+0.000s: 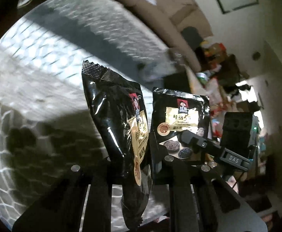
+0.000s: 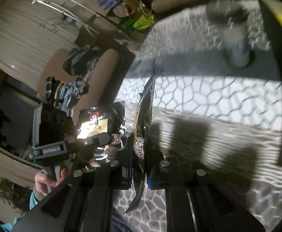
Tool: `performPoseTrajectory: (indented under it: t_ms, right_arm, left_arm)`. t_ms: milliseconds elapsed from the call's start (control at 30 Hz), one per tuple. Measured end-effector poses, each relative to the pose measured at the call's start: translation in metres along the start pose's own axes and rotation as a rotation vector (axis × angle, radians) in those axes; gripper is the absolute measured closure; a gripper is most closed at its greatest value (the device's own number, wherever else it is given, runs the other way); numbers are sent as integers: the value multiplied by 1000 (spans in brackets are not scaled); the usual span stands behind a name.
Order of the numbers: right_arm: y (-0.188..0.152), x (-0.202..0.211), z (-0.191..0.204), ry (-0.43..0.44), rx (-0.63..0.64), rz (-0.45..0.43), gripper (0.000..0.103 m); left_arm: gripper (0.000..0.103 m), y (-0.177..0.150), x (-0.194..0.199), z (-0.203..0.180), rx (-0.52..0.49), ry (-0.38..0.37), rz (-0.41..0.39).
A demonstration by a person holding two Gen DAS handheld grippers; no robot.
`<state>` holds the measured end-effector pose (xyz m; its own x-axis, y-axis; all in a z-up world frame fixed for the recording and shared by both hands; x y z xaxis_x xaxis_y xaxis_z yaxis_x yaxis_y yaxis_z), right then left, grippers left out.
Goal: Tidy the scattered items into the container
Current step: 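Carry both cookie packets to the black box and open the right gripper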
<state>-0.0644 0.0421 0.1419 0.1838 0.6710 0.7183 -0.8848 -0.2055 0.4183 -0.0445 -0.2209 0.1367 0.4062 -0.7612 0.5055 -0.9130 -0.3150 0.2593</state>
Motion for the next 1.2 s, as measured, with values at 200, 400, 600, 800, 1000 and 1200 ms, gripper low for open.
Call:
performPoseTrajectory:
  t_ms: [200, 400, 600, 800, 1000, 1200]
  right_arm:
    - [16, 83, -51, -5, -83, -68, 94]
    - [35, 134, -121, -98, -151, -119, 94]
    - [53, 121, -194, -194, -225, -35, 94]
    - [62, 63, -229, -271, -243, 162, 94]
    - [66, 21, -235, -307, -244, 341, 94]
    - [74, 6, -238, -263, -289, 365, 94]
  left_arm:
    - [89, 16, -42, -84, -82, -92, 46]
    - [89, 29, -109, -136, -112, -115, 99]
    - [89, 33, -151, -153, -100, -121, 119]
    - [89, 37, -177, -150, -98, -117, 147]
    - [89, 40, -183, -141, -79, -114, 149]
    - [89, 38, -190, -127, -56, -115, 158]
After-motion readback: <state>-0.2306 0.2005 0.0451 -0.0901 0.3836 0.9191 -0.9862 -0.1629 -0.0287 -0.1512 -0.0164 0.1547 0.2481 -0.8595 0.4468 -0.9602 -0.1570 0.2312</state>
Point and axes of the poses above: each gripper's, at about its wrist camera, not at the fingertips, and x roughly against the way its jaws point, z to its left, y to its top, the point moved 1 cm from there along -x, roughly the way its jaws point, and after that the axes turned 10 degrees about -y, right-handed, at the moved point
